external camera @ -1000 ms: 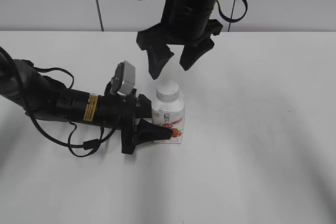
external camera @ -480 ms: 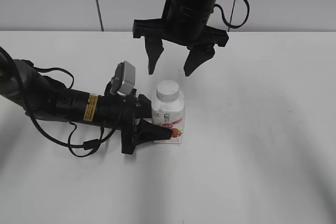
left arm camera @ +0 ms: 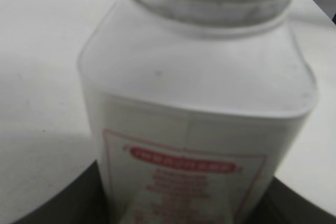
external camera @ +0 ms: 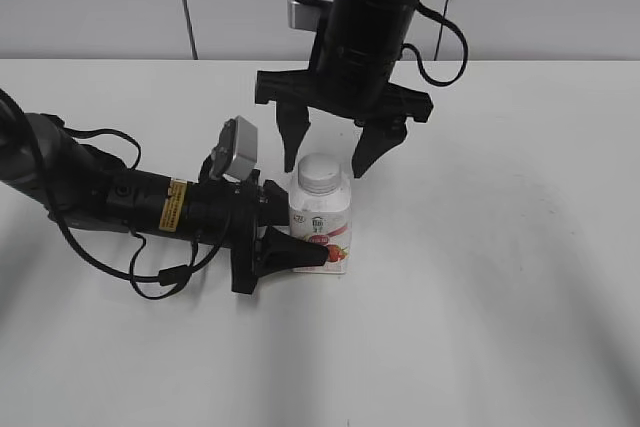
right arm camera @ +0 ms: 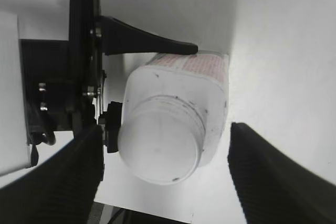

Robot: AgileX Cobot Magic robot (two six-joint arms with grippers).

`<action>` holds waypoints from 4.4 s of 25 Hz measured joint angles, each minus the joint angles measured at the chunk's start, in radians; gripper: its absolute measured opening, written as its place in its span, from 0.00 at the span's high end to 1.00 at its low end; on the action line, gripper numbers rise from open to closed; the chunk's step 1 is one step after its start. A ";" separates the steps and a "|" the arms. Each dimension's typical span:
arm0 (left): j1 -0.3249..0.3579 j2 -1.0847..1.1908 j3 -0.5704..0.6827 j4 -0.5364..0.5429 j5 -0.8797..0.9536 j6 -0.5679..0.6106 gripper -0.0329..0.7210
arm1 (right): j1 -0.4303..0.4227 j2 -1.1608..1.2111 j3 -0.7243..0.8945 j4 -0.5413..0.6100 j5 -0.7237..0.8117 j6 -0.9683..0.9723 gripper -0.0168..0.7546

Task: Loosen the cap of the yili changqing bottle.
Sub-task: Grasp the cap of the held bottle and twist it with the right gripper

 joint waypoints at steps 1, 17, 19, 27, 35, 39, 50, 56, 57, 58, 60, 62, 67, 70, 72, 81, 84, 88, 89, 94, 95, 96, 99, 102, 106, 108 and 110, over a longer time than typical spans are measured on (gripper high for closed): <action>0.000 0.000 0.000 0.000 0.000 0.000 0.45 | 0.000 0.004 0.000 0.005 0.000 0.000 0.23; 0.000 0.000 0.000 0.001 0.000 0.000 0.45 | 0.000 0.022 0.000 0.026 0.001 0.000 0.46; 0.000 0.000 0.000 0.001 0.000 0.000 0.45 | 0.000 0.022 0.000 0.025 0.001 -0.009 0.46; 0.000 0.000 0.000 0.003 0.000 0.000 0.45 | 0.000 0.022 0.000 0.025 0.003 -0.259 0.46; 0.000 0.000 0.000 0.009 -0.001 0.000 0.45 | 0.000 0.022 0.000 0.028 0.003 -0.788 0.46; 0.000 0.000 0.000 0.015 -0.002 0.004 0.45 | 0.000 0.022 0.000 0.033 0.003 -1.015 0.46; 0.000 0.000 0.000 0.016 -0.002 0.007 0.45 | 0.000 0.022 0.000 0.034 0.003 -1.429 0.46; 0.000 0.000 0.000 0.016 -0.002 0.007 0.45 | 0.000 0.022 0.000 0.034 0.003 -1.453 0.46; 0.000 0.000 0.000 0.016 -0.002 0.007 0.45 | 0.000 0.022 0.000 0.034 0.003 -1.454 0.46; 0.000 0.000 0.000 0.016 -0.003 0.007 0.45 | 0.000 0.022 0.000 0.034 0.003 -1.454 0.46; 0.000 0.000 0.000 0.016 -0.004 0.007 0.45 | 0.000 0.022 0.000 0.034 0.003 -1.454 0.46; 0.000 0.000 0.000 0.016 -0.004 0.007 0.45 | 0.000 0.022 0.000 0.034 0.003 -1.451 0.46; 0.000 0.000 0.000 0.017 -0.008 0.007 0.45 | 0.000 0.022 -0.001 0.034 0.003 -1.447 0.46; 0.001 0.000 0.000 0.019 -0.008 0.004 0.45 | 0.000 0.021 -0.001 0.034 0.003 -1.447 0.46; 0.001 0.000 0.000 0.019 -0.009 0.003 0.45 | 0.000 0.021 -0.001 0.034 0.003 -1.447 0.46; 0.001 0.000 0.000 0.033 -0.016 -0.002 0.45 | 0.000 0.021 -0.001 0.038 0.003 -1.446 0.34; 0.001 0.000 0.000 0.035 -0.019 -0.002 0.45 | 0.000 0.021 -0.001 0.040 0.001 -1.442 0.30; 0.001 0.000 0.000 0.036 -0.019 -0.003 0.45 | 0.000 0.021 -0.001 0.041 0.001 -1.424 0.26; 0.001 0.000 0.000 0.036 -0.019 -0.004 0.45 | 0.000 0.021 -0.001 0.041 0.001 -1.420 0.25; 0.001 0.000 0.000 0.036 -0.019 -0.004 0.45 | 0.000 0.014 -0.001 0.041 0.000 -1.402 0.23; 0.001 0.000 0.000 0.036 -0.019 -0.004 0.45 | 0.000 0.009 -0.001 0.041 0.000 -1.398 0.23; 0.001 0.000 0.000 0.036 -0.019 -0.004 0.45 | 0.000 0.003 -0.001 0.041 -0.001 -1.394 0.23; 0.001 0.000 0.000 0.036 -0.019 -0.004 0.45 | 0.000 -0.012 -0.002 0.041 -0.001 -1.378 0.23; 0.001 0.000 0.000 0.036 -0.018 -0.004 0.45 | 0.000 -0.025 -0.002 0.041 -0.001 -1.351 0.23; 0.001 0.000 0.000 0.036 -0.018 -0.004 0.45 | 0.000 -0.047 -0.017 0.041 -0.001 -1.253 0.23; 0.001 0.000 0.000 0.036 -0.018 -0.004 0.45 | 0.000 -0.056 -0.036 0.041 -0.001 -1.176 0.23; 0.001 0.000 0.000 0.036 -0.018 -0.004 0.45 | 0.000 -0.062 -0.057 0.041 -0.001 -1.073 0.23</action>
